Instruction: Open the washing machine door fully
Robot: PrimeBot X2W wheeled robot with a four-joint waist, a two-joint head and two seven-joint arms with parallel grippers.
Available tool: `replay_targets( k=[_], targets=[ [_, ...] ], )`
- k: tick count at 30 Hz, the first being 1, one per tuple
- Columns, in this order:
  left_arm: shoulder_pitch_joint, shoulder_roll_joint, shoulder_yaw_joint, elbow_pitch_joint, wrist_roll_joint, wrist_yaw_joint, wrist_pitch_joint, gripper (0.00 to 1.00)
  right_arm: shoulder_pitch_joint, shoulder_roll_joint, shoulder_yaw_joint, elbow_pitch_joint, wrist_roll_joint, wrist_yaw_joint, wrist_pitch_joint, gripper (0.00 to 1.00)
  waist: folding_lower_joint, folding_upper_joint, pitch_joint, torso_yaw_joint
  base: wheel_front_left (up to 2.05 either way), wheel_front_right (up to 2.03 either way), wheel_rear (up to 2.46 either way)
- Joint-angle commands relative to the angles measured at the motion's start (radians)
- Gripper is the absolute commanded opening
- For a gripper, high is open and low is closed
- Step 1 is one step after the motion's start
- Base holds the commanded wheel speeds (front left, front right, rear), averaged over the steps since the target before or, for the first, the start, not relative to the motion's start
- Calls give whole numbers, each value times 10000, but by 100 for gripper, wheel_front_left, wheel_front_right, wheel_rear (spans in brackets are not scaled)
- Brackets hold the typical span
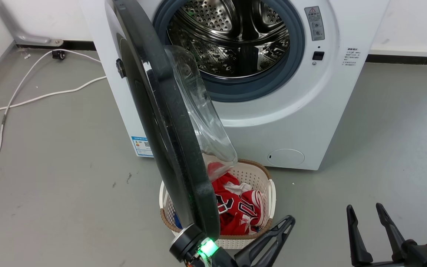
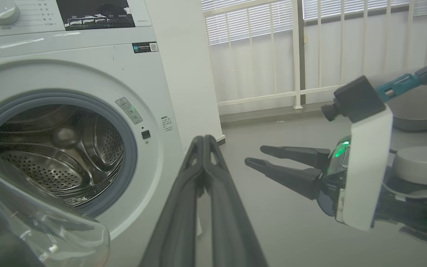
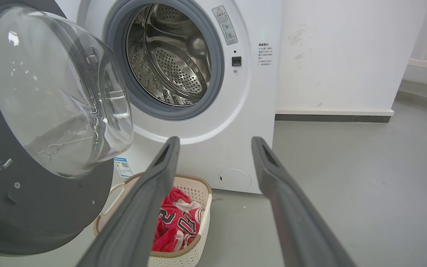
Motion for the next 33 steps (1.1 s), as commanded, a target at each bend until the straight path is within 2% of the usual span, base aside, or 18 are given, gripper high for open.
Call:
replay_targets(
  k=[1, 13, 21, 33],
  targets=[
    [154, 59, 83, 163, -91, 83, -23, 0, -156, 24, 6, 45, -48, -2, -21, 100, 0, 0, 5, 10, 0, 0, 0],
    [140, 192, 1203, 1292, -698, 506, -23, 0, -148, 25, 8, 257, -159, -2, -21, 100, 0, 0, 56, 7, 0, 0, 0],
    [-95, 165, 1901, 1693, -765, 394, -23, 0, -138, 26, -10, 320, -105, -2, -21, 100, 0, 0, 79, 162, 0, 0, 0],
    [204, 350, 2299, 1943, -511, 508, 6, 0, -60, 25, 98, 358, 16, -2, -21, 100, 0, 0, 23, 842, 0, 0, 0]
  ],
)
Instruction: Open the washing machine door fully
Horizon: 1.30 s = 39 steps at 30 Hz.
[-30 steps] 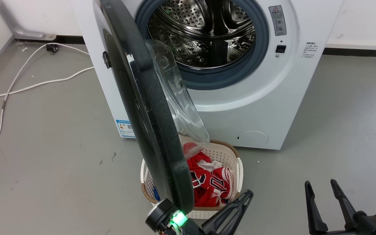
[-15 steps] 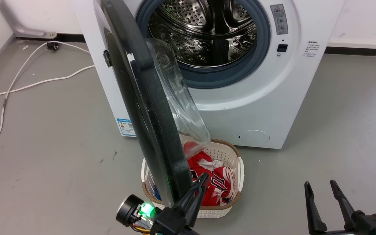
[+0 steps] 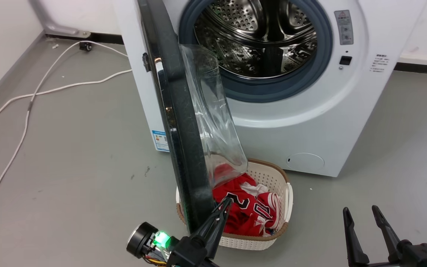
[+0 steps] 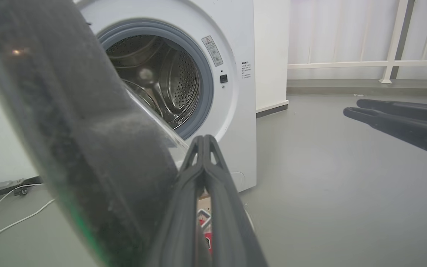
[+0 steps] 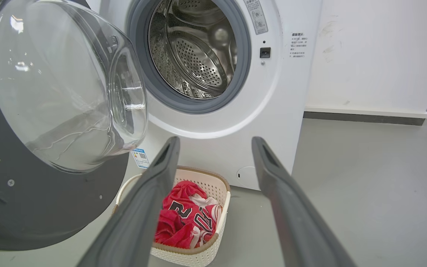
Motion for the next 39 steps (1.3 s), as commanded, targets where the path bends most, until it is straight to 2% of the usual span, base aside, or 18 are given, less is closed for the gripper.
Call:
replay_targets(
  k=[1, 21, 35, 39],
  targets=[
    [91, 175, 232, 87, 36, 141, 42, 0, 22, 27, 24, -1, 62, -2, -21, 100, 0, 0, -10, 154, 0, 0, 0],
    [388, 230, 680, 62, -46, 157, 49, 0, -83, 25, 138, 222, 229, -2, -21, 100, 0, 0, 170, 2268, 0, 0, 0],
    [203, 340, 2921, -298, -604, 660, 35, 0, -541, 25, -1, 171, -73, -2, -21, 100, 0, 0, 980, 2602, 0, 0, 0],
    [27, 85, 3767, -283, -1009, 616, 34, 0, -703, 25, -67, 121, -244, -2, -23, 100, 0, 0, 1367, 2737, 0, 0, 0]
  ],
)
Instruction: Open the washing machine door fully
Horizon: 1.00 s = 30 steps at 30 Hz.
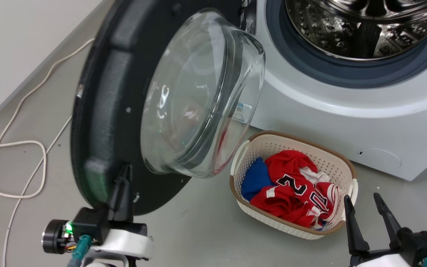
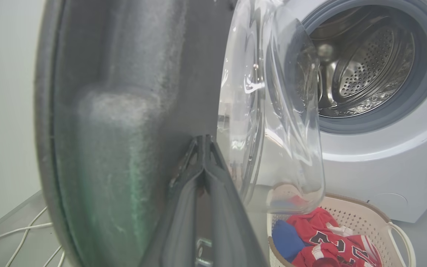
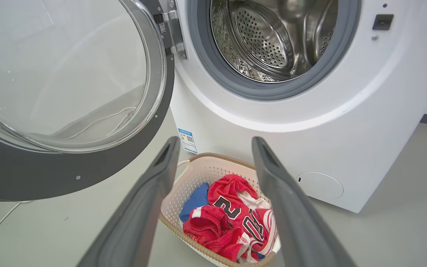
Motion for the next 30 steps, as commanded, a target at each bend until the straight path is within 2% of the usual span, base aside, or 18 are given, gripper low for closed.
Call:
replay_targets(
  k=[1, 12, 13, 19, 30],
  targets=[
    [-229, -52, 389, 90, -103, 3, 22, 0, -238, 21, -18, -42, -105, -2, -21, 100, 0, 0, 294, 127, 0, 0, 0],
    [-1262, -504, 2651, 622, -258, -87, 24, 0, -977, 18, -116, -228, -866, -2, -21, 100, 0, 0, 1681, 11, 0, 0, 0],
    [-1620, -524, 3307, 827, -181, -204, 24, 0, -1169, 18, -138, -226, -1062, -2, -21, 100, 0, 0, 1987, -87, 0, 0, 0],
    [-2205, -500, 4348, 1371, -59, -515, 24, 0, -1461, -11, -247, -305, -1282, -2, -21, 100, 0, 0, 2469, -296, 0, 0, 0],
    [-3583, -129, 6072, 2405, -117, -1322, 21, 0, -1781, -253, -361, -527, -1394, -2, -21, 100, 0, 0, 3180, -556, 0, 0, 0]
  ],
)
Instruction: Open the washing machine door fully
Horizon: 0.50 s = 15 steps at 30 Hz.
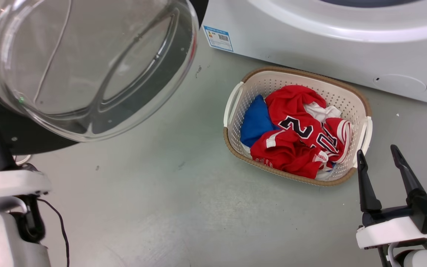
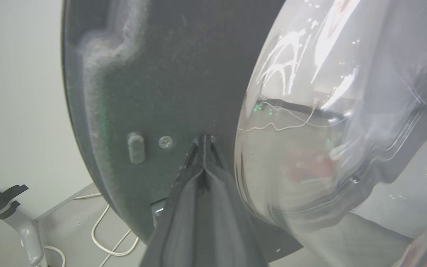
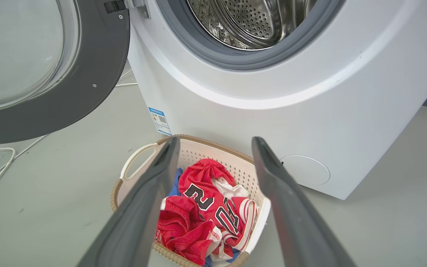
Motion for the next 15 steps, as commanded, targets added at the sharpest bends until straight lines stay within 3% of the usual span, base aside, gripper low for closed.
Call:
replay_targets(
  k=[1, 15],
  targets=[
    [-417, 169, 323, 130, -21, -82, 19, 0, -170, -75, -38, -85, -54, -2, -21, 100, -2, 0, 137, -63, 0, 0, 0],
    [-1611, 809, 1507, 1580, 256, -541, 21, 0, -346, -52, -80, -202, -86, -2, -21, 100, -2, 0, 349, -384, 0, 0, 0]
  ],
)
